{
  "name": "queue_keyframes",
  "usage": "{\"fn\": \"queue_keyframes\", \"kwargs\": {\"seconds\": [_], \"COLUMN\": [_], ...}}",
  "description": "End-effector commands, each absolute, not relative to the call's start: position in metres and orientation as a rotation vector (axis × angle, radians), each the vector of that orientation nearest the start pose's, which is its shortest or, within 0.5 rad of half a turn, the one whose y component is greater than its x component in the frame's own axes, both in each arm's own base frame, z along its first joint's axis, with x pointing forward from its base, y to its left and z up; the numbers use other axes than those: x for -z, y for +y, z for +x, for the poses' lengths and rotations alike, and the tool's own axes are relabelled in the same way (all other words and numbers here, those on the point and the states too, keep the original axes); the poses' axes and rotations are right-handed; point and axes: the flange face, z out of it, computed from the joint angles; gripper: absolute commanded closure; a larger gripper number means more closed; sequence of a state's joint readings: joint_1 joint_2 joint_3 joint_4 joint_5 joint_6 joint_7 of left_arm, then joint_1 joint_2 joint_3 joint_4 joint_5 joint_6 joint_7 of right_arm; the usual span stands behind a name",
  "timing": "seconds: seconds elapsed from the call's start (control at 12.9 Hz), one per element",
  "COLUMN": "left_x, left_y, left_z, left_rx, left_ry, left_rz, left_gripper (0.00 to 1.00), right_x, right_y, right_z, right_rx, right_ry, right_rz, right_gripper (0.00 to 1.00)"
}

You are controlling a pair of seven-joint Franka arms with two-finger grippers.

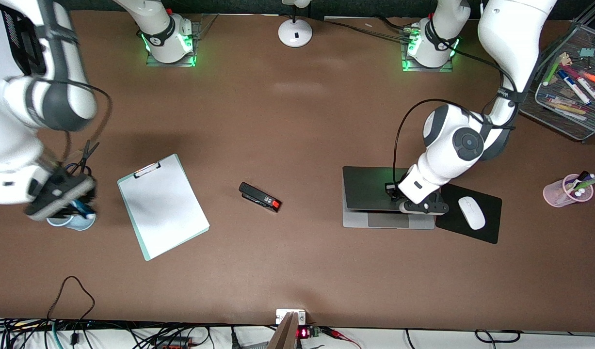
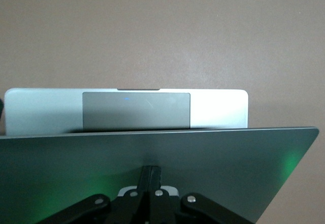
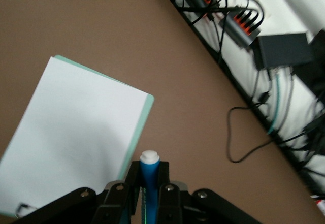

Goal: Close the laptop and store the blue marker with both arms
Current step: 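Lift the marker toward the cup while the left gripper pushes the lid down, then lower the marker into the light blue cup while the left gripper presses the lid shut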

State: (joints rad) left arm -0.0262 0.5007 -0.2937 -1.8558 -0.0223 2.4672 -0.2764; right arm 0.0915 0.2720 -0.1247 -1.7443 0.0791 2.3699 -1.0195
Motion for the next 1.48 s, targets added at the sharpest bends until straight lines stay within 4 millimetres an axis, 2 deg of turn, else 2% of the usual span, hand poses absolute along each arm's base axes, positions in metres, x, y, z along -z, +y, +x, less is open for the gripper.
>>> {"fn": "queue_keyframes", "kwargs": {"seconds": [0.0,0.08,0.16,0.31,0.54,0.7,1.01,1.4], "left_x": [-0.255,-0.249,-0.247,-0.227,-0.210,-0.210,-0.203,-0.202], "left_y": [-0.194,-0.186,-0.185,-0.187,-0.181,-0.182,-0.184,-0.183], "left_z": [0.642,0.645,0.646,0.646,0.648,0.648,0.647,0.647], "left_rx": [0.186,0.206,0.229,0.244,0.269,0.268,0.268,0.266], "left_ry": [-0.035,-0.035,-0.016,-0.015,-0.027,-0.024,-0.021,-0.021], "left_rz": [-3.325,-3.308,-3.298,-3.305,-3.302,-3.303,-3.305,-3.304], "left_gripper": [1.00,1.00,1.00,1.00,1.00,1.00,1.00,1.00], "right_x": [-0.464,-0.462,-0.460,-0.455,-0.449,-0.442,-0.421,-0.399], "right_y": [-0.029,-0.034,-0.040,-0.050,-0.061,-0.071,-0.092,-0.133], "right_z": [0.657,0.657,0.656,0.655,0.652,0.648,0.644,0.628], "right_rx": [0.538,0.532,0.534,0.526,0.559,0.550,0.650,0.720], "right_ry": [-1.660,-1.685,-1.681,-1.730,-1.867,-1.929,-2.073,-2.147], "right_rz": [-2.806,-2.794,-2.788,-2.731,-2.575,-2.472,-2.207,-1.936], "right_gripper": [0.89,0.89,0.89,0.89,0.89,0.89,0.89,0.89]}}
